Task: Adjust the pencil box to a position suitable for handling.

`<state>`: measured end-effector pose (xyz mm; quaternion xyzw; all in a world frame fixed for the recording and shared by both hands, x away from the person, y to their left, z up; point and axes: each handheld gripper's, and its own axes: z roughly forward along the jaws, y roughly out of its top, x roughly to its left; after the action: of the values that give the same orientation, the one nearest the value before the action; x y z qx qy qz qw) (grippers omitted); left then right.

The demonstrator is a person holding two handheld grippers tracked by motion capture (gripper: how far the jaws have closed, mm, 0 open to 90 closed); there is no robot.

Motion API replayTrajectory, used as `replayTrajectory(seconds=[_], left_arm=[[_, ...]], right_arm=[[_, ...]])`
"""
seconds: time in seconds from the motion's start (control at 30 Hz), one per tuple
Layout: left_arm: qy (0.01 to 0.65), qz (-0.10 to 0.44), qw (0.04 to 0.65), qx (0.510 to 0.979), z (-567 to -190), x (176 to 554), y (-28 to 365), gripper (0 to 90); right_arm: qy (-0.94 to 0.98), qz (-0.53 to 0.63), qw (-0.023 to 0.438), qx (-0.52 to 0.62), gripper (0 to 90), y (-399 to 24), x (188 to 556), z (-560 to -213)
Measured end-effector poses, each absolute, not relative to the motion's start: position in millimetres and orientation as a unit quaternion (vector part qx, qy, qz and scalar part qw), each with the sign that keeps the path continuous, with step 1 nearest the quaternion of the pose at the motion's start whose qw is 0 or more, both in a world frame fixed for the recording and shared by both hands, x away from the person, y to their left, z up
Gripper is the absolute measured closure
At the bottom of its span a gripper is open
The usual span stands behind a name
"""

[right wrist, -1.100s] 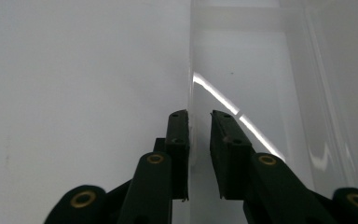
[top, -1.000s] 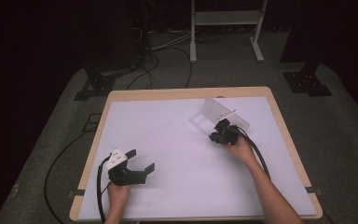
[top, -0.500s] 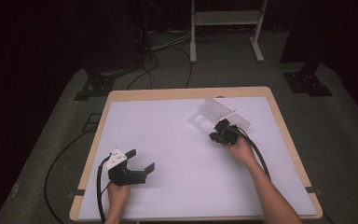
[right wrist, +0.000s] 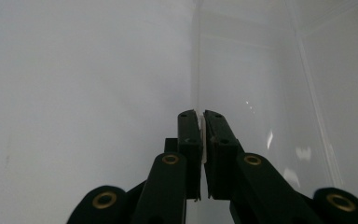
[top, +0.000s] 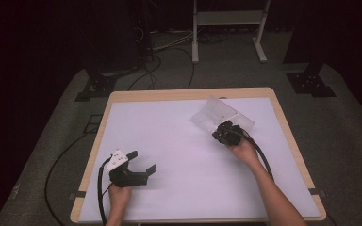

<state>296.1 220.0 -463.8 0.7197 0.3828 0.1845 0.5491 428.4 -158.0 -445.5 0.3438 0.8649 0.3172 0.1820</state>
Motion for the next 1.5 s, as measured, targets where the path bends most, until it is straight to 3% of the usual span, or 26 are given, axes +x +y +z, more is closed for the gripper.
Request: replayTrajectory(seconds=[0.53, 1.5], left_arm=[[0.384, 0.185, 0.548, 0.720, -463.8, 295.9, 220.0, 0.0], [0.386, 0.185, 0.547, 0.720, -464.0, 296.0, 220.3, 0.0]], right_arm=[[0.873, 0.358, 0.173, 0.282, 85.5, -166.0, 389.1, -412.7], [0.885, 0.384, 0.129, 0.228, 84.9, -158.7, 334.8, -427.2]])
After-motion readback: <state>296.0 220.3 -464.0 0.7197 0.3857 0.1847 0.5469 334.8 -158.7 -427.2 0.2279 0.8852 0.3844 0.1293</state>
